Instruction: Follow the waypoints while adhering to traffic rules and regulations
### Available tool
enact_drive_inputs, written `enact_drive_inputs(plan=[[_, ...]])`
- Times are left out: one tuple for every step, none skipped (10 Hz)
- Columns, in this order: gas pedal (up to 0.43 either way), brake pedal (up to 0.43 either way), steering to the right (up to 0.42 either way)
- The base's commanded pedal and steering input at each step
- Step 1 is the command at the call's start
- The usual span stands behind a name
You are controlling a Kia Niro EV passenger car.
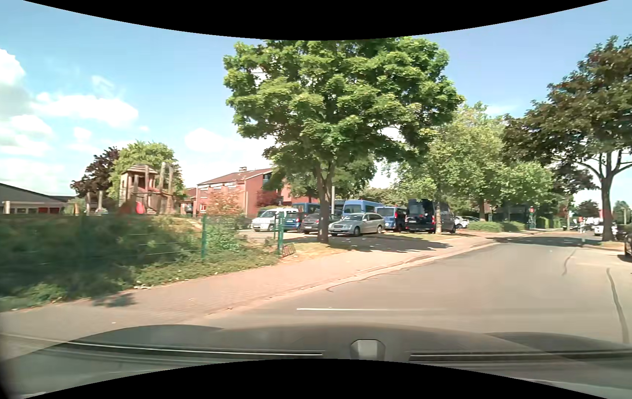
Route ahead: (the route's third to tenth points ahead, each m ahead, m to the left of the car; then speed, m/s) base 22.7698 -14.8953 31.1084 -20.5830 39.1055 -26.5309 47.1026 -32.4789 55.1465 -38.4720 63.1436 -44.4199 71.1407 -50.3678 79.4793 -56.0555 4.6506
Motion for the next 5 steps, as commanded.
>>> enact_drive_inputs(plan=[[0.311, 0.006, 0.394], [0.311, 0.006, 0.372], [0.311, 0.006, 0.350], [0.311, 0.006, 0.326], [0.311, 0.006, 0.305]])
